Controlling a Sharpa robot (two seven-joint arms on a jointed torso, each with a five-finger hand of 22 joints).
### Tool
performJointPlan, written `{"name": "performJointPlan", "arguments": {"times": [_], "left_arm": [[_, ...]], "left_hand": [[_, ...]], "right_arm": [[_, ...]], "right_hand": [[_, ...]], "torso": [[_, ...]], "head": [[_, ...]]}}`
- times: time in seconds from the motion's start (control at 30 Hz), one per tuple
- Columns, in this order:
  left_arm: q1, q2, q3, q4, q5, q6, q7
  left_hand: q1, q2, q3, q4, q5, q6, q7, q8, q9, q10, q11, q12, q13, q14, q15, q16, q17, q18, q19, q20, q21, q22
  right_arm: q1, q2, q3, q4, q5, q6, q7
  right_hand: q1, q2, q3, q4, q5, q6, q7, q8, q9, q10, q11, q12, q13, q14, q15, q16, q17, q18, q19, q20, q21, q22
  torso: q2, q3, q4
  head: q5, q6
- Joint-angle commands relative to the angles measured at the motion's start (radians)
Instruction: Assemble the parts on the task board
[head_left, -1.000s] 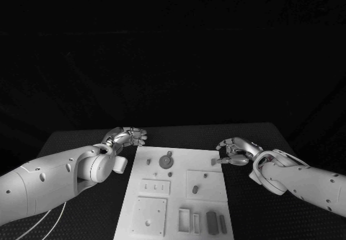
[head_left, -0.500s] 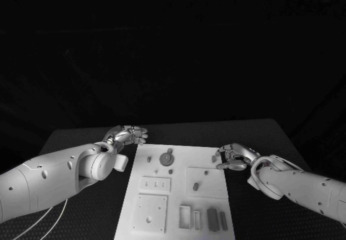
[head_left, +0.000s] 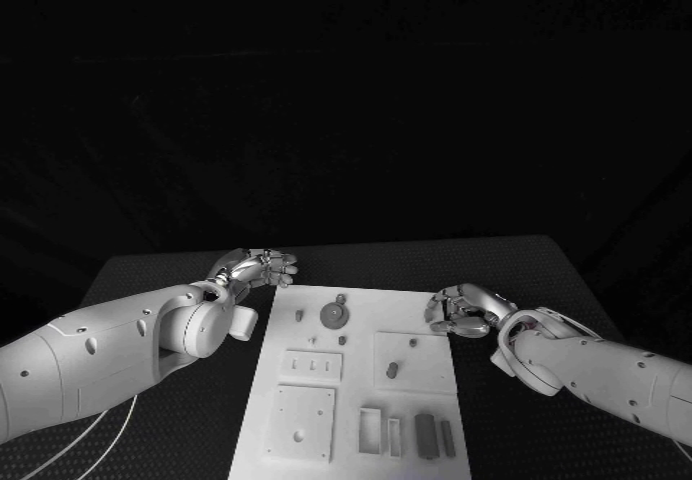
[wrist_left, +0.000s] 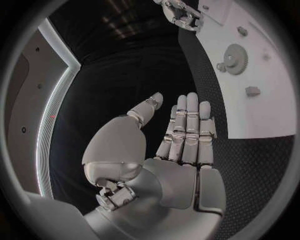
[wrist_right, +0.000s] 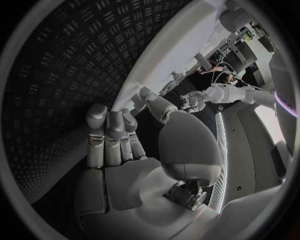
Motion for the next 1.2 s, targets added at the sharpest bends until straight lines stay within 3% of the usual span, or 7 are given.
{"name": "performJointPlan", "arguments": {"times": [0.03, 0.23, 1.2], "left_arm": [[0.000, 0.002, 0.001, 0.002, 0.002, 0.017, 0.008], [0.000, 0.003, 0.001, 0.001, 0.002, 0.018, 0.007], [0.000, 0.003, 0.001, 0.000, 0.000, 0.021, 0.004]], "left_hand": [[-0.006, 0.002, 0.003, 0.001, -0.005, -0.004, -0.001, -0.003, 0.001, 0.001, 0.003, -0.004, 0.000, -0.001, 0.002, 0.004, 0.001, 0.014, -0.006, -0.001, 0.005, -0.002], [-0.007, 0.002, 0.003, 0.001, -0.005, -0.004, -0.001, -0.003, 0.002, 0.001, 0.003, -0.004, 0.000, -0.001, 0.002, 0.004, 0.001, 0.014, -0.006, -0.001, 0.005, -0.002], [-0.007, 0.002, 0.004, 0.001, -0.006, -0.005, -0.001, -0.004, 0.003, 0.001, 0.003, -0.004, 0.001, -0.001, 0.002, 0.004, 0.001, 0.014, -0.007, -0.001, 0.005, -0.002]], "right_arm": [[-0.003, 0.006, -0.002, 0.000, 0.002, 0.026, 0.009], [-0.003, 0.008, -0.001, 0.001, 0.002, 0.025, 0.009], [-0.003, 0.017, -0.001, 0.003, -0.013, 0.014, -0.006]], "right_hand": [[0.008, 0.009, 0.012, 0.002, -0.006, 0.028, 0.008, 0.008, 0.005, -0.073, 0.003, -0.001, -0.001, 0.001, -0.008, -0.003, 0.002, 0.069, -0.003, 0.005, 0.001, 0.012], [0.021, 0.029, 0.041, 0.002, -0.006, 0.060, -0.002, 0.027, 0.012, -0.071, -0.006, 0.000, -0.001, 0.001, -0.017, -0.002, 0.005, 0.069, -0.005, 0.006, 0.006, 0.015], [0.005, 0.034, 0.060, -0.003, -0.006, 0.114, -0.013, 0.054, 0.024, -0.063, -0.017, 0.005, -0.002, 0.006, -0.027, 0.001, 0.010, 0.069, -0.002, 0.006, 0.019, 0.016]], "torso": [[-0.001, -0.0007, -0.0002], [-0.002, -0.0021, -0.0003], [-0.002, -0.0041, -0.0007]], "head": [[0.001, -0.002], [0.000, -0.003], [-0.001, -0.008]]}}
